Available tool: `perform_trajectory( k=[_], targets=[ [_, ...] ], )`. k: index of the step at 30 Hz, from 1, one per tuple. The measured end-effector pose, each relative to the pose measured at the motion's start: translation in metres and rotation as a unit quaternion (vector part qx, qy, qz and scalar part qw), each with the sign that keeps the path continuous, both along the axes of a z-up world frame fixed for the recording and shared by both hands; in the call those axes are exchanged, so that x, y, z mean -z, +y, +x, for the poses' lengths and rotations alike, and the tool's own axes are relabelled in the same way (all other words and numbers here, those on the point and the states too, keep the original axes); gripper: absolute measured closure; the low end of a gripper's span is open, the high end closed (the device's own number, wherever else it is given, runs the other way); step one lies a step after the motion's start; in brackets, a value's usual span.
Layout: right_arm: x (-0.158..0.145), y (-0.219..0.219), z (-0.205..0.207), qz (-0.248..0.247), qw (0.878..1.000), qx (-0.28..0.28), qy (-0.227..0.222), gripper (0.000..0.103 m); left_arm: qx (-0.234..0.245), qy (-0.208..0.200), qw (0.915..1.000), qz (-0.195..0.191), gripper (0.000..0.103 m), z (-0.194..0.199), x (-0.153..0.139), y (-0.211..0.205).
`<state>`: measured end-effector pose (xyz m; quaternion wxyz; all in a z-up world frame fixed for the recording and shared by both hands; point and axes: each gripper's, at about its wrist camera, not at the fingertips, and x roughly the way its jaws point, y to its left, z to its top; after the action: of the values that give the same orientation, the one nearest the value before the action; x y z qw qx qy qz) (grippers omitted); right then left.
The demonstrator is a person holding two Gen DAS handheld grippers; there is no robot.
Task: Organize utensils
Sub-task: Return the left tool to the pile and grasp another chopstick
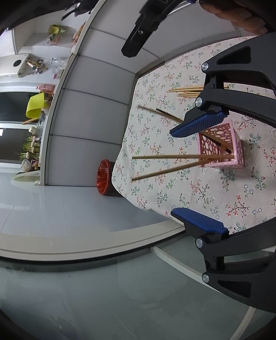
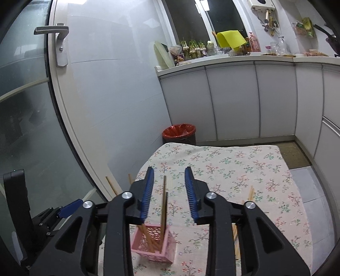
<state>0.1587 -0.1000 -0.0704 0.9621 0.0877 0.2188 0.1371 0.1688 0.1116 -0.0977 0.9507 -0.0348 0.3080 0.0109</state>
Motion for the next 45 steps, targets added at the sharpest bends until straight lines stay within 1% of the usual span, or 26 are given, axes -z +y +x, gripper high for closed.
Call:
perform_trajectory(
  k=[2,6,7,8,12,14,15,17,19,23,28,33,37,42,45],
  targets=[
    [-0.002,-0.012,-0.004,-0.001,1.000,0.008,0.002,0.065,0.007,-0.002,1.0000,-0.001,0.034,-0.002,-0.003,-0.006],
    [-0.001,-0.031,-0.012,-0.011,1.000,0.023,0.008,0.055,0.021,-0.009,0.9997,-0.005,0.031,-0.008,-0.007,-0.018],
    [0.001,-0.036,-0.015,-0.013,1.000,0.026,0.009,0.051,0.023,-0.010,0.9997,-0.004,0.030,-0.009,-0.007,-0.021],
    [0.002,-0.040,-0.016,-0.014,0.999,0.028,0.011,0.047,0.028,-0.011,0.9996,-0.002,0.030,-0.010,-0.007,-0.025],
    [0.009,-0.060,-0.020,-0.016,0.998,0.049,0.020,0.037,0.043,-0.007,0.9990,0.009,0.027,-0.011,-0.005,-0.038],
    [0.012,-0.071,-0.022,-0.021,0.998,0.062,0.023,0.027,0.047,-0.004,0.9988,0.014,0.024,-0.011,-0.003,-0.045],
    [0.013,-0.077,-0.023,-0.022,0.997,0.069,0.022,0.025,0.047,-0.004,0.9988,0.015,0.023,-0.012,-0.003,-0.047],
    [0.016,-0.089,-0.026,-0.026,0.996,0.086,0.020,0.013,0.048,-0.006,0.9986,0.020,0.018,-0.014,-0.001,-0.052],
    [0.020,-0.099,-0.027,-0.035,0.994,0.102,0.019,0.007,0.047,-0.008,0.9985,0.024,0.014,-0.015,0.000,-0.057],
    [0.032,-0.114,-0.028,-0.062,0.990,0.119,0.029,0.007,0.054,-0.007,0.9980,0.032,0.013,-0.016,0.003,-0.071],
    [0.044,-0.131,-0.029,-0.076,0.987,0.131,0.045,0.007,0.072,0.001,0.9963,0.047,0.013,-0.018,0.011,-0.098],
    [0.052,-0.153,-0.033,-0.083,0.984,0.148,0.056,0.007,0.082,0.014,0.9950,0.054,0.013,-0.016,0.023,-0.123],
    [0.059,-0.169,-0.034,-0.088,0.981,0.159,0.067,0.007,0.088,0.028,0.9932,0.072,0.013,-0.008,0.037,-0.146],
    [0.071,-0.191,-0.030,-0.089,0.977,0.172,0.087,0.007,0.087,0.047,0.9926,0.070,0.013,0.009,0.051,-0.163],
    [0.079,-0.199,-0.024,-0.085,0.976,0.176,0.097,0.007,0.091,0.066,0.9910,0.073,0.013,0.025,0.061,-0.175]
  ],
)
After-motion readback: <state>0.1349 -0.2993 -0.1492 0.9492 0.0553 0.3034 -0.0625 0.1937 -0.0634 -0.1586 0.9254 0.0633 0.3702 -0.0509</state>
